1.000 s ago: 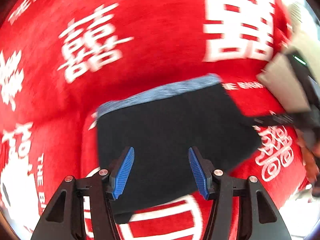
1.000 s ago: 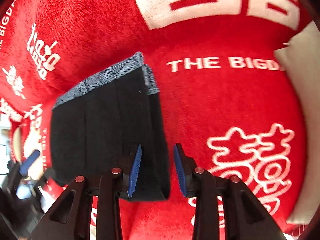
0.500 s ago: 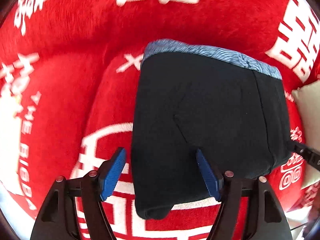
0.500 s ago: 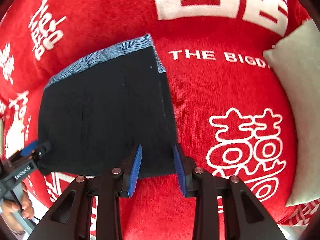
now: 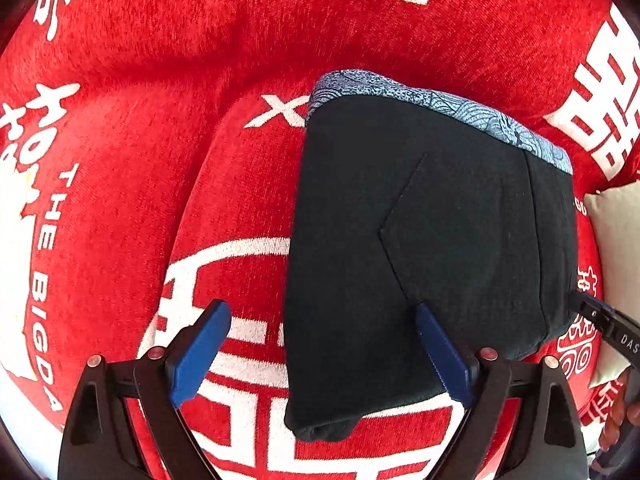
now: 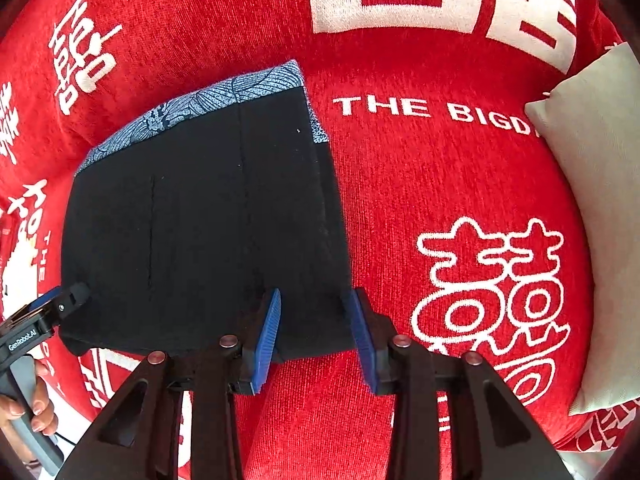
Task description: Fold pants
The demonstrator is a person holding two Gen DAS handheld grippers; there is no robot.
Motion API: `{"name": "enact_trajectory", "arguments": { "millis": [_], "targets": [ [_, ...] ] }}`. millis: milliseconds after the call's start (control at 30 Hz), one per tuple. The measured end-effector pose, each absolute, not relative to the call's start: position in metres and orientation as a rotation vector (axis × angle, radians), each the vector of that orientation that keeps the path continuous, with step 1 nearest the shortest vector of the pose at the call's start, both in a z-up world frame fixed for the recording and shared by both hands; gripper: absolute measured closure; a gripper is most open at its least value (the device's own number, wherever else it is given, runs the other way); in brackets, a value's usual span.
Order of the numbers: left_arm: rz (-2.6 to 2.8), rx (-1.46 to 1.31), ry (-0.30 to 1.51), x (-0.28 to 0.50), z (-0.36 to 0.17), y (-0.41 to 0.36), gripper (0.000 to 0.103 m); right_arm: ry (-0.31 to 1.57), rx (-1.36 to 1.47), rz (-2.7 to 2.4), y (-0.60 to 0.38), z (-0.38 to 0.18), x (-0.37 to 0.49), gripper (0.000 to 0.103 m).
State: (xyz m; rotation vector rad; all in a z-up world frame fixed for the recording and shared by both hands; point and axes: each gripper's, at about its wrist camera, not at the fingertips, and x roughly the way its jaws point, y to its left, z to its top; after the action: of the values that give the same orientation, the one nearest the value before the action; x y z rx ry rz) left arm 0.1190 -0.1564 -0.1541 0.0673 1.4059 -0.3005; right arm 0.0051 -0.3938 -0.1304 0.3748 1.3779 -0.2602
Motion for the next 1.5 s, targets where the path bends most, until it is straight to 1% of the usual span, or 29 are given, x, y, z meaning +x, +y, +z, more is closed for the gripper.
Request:
{"name": "enact_trajectory", "arguments": {
  "millis": [67, 300, 467, 700, 733, 867, 967, 1133, 1233, 1333, 1500],
  "targets": [
    [-0.297, 0.081, 1.403, 0.118, -0.151, -0.156, 0.009, 1.377, 0.374, -0.272, -0.394, -0.128, 0.004, 0.059],
    [-0.287, 0.083, 1.392, 0.116, -0.138, -0.153, 0.009, 1.39, 0.379, -0.294, -0.388, -0.121, 0.004, 0.057],
    [-0.297, 0.095, 1.375, 0.117, -0.131, -0.154, 0.009, 1.395, 0.384, -0.304, -0.388, -0.117, 0.003, 0.048],
    [-0.316, 0.079, 1.399, 0.122, -0.132, -0.155, 0.009, 1.397, 0.405, -0.303, -0.392, -0.118, 0.004, 0.04],
    [-0.321, 0.075, 1.403, 0.124, -0.132, -0.155, 0.009, 1.397, 0.411, -0.299, -0.392, -0.118, 0.004, 0.036],
    [-0.375, 0.004, 1.398, 0.136, -0.125, -0.147, 0.009, 1.36, 0.445, -0.244, -0.398, -0.112, 0.007, 0.03],
    [-0.423, -0.052, 1.411, 0.149, -0.124, -0.142, 0.009, 1.327, 0.496, -0.186, -0.41, -0.109, 0.013, 0.029],
    [-0.536, -0.138, 1.501, 0.176, -0.142, -0.149, 0.009, 1.305, 0.634, -0.092, -0.441, -0.122, 0.033, 0.029],
    [-0.597, -0.166, 1.532, 0.185, -0.152, -0.155, 0.009, 1.322, 0.746, 0.016, -0.455, -0.14, 0.044, 0.029],
    [-0.683, -0.195, 1.566, 0.192, -0.163, -0.161, 0.009, 1.342, 0.789, 0.106, -0.463, -0.157, 0.052, 0.029],
    [-0.748, -0.164, 1.614, 0.195, -0.182, -0.169, 0.009, 1.369, 0.827, 0.223, -0.466, -0.185, 0.061, 0.029]
  ]
}}
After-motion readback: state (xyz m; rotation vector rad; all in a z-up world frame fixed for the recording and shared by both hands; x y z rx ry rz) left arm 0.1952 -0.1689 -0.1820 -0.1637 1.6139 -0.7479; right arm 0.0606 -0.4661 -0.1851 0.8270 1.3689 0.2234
